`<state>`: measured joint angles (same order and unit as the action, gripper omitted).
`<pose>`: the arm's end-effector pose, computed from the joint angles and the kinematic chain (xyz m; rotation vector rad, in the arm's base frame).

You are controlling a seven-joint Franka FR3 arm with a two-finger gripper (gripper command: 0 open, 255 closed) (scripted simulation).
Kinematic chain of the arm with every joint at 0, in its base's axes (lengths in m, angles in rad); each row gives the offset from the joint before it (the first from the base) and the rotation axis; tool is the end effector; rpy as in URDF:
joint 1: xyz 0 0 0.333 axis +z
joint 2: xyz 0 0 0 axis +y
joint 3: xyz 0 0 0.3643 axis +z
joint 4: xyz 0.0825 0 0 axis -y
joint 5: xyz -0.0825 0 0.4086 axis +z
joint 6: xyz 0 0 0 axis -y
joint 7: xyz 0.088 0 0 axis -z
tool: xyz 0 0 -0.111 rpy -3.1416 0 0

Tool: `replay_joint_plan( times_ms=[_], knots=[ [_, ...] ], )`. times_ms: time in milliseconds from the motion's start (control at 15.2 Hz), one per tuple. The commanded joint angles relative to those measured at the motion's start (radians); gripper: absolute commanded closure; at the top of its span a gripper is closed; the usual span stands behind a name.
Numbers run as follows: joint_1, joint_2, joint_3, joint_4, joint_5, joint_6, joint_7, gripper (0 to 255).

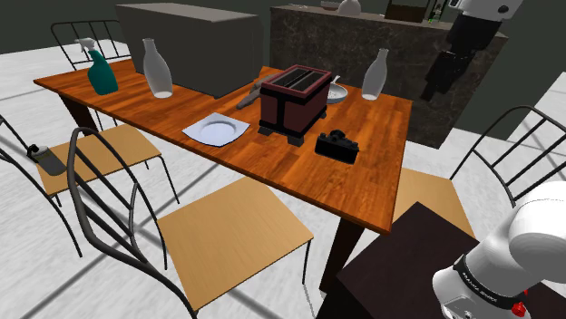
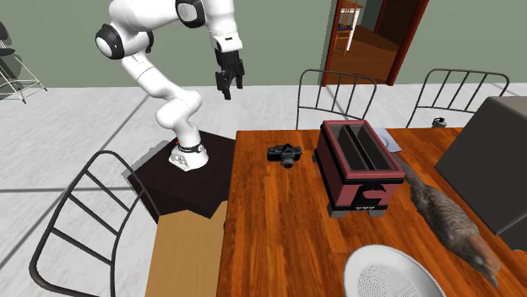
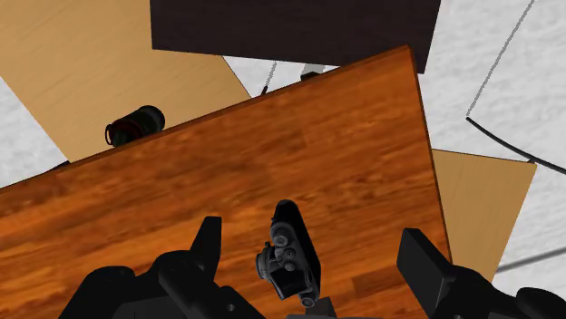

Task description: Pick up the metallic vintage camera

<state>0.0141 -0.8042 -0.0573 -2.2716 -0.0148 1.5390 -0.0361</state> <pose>0.2882 -0.0228 0.6644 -3.1153 -0.0124 -0.1115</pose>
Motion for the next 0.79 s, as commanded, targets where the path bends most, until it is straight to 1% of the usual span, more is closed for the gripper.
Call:
replay_joint_plan(
  times_ms=[0,396,726],
  knots=[
    [0.000,0.000,0.000,0.000,0.000,0.000,0.000,0],
    [0.014,0.090,0.005,-0.114,-0.010,0.238,-0.017,0],
    [0.025,0.207,0.009,-0.168,-0.019,0.439,-0.030,0]
  ],
)
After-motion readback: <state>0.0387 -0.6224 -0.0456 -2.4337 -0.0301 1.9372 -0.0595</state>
